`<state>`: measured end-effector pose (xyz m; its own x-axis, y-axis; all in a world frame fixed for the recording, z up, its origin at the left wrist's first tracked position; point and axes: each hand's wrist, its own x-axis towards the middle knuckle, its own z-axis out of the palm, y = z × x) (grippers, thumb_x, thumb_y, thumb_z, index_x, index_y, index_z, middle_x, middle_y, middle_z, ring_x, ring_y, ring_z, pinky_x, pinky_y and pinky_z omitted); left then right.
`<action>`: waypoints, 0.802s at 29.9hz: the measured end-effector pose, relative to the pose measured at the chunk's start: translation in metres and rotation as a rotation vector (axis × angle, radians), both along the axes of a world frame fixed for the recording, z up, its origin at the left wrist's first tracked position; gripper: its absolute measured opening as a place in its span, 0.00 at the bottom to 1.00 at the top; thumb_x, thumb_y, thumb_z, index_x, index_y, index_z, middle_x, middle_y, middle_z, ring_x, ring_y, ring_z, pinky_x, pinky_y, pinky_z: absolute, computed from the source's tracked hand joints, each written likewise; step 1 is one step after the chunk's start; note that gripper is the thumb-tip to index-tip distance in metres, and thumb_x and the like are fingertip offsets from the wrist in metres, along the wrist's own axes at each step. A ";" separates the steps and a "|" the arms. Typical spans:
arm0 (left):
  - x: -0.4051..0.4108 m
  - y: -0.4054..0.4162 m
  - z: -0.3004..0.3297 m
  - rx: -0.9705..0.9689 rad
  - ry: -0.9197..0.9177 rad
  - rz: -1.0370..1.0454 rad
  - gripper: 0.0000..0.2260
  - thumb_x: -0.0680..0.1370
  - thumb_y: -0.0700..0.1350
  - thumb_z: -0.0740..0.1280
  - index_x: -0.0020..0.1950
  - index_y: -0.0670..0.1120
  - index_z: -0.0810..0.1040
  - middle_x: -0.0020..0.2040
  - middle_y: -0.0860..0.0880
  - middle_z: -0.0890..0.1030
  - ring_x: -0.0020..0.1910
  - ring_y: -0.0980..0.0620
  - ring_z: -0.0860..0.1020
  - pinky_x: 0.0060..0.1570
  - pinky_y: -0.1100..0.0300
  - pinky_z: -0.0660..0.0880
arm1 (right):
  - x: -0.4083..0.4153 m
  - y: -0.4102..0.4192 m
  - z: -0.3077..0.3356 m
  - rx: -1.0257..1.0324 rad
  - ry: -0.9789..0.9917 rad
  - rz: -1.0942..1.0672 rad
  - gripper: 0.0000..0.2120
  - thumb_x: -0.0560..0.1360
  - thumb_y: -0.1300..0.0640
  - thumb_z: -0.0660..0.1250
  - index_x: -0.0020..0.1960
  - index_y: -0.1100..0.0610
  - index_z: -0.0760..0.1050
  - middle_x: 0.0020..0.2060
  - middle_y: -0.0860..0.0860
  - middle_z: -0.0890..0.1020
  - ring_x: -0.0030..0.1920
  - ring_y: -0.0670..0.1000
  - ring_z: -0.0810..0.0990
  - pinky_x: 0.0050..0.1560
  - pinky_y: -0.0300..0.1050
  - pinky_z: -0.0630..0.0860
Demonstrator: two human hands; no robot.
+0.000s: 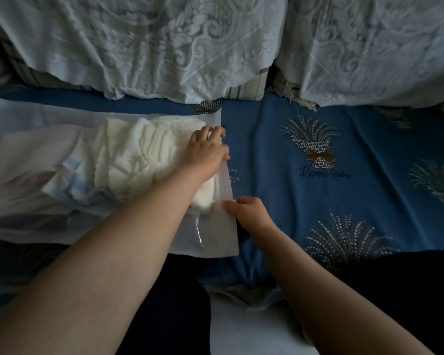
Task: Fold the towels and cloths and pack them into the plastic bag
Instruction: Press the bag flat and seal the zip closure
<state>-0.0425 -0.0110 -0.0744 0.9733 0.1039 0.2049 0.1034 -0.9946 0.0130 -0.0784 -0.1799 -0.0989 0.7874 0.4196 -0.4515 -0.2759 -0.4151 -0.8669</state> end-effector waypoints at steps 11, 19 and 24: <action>0.000 -0.001 -0.008 0.040 -0.020 0.095 0.11 0.80 0.51 0.60 0.53 0.51 0.81 0.68 0.48 0.66 0.68 0.43 0.61 0.70 0.45 0.50 | -0.036 -0.027 -0.011 -0.055 0.002 -0.045 0.11 0.70 0.53 0.71 0.33 0.57 0.73 0.31 0.55 0.75 0.34 0.51 0.74 0.36 0.43 0.71; 0.001 -0.005 -0.012 0.072 0.002 0.167 0.12 0.80 0.50 0.59 0.55 0.51 0.81 0.67 0.47 0.65 0.67 0.43 0.62 0.70 0.46 0.51 | -0.054 -0.040 -0.014 -0.086 0.082 -0.006 0.11 0.72 0.55 0.69 0.33 0.56 0.73 0.24 0.50 0.80 0.36 0.55 0.79 0.39 0.47 0.75; -0.002 -0.009 -0.009 0.083 0.049 0.195 0.12 0.80 0.50 0.59 0.57 0.51 0.80 0.68 0.47 0.66 0.66 0.42 0.63 0.68 0.47 0.54 | -0.056 -0.045 -0.009 -0.113 0.049 0.030 0.13 0.72 0.53 0.69 0.31 0.56 0.73 0.28 0.51 0.81 0.35 0.53 0.79 0.39 0.47 0.76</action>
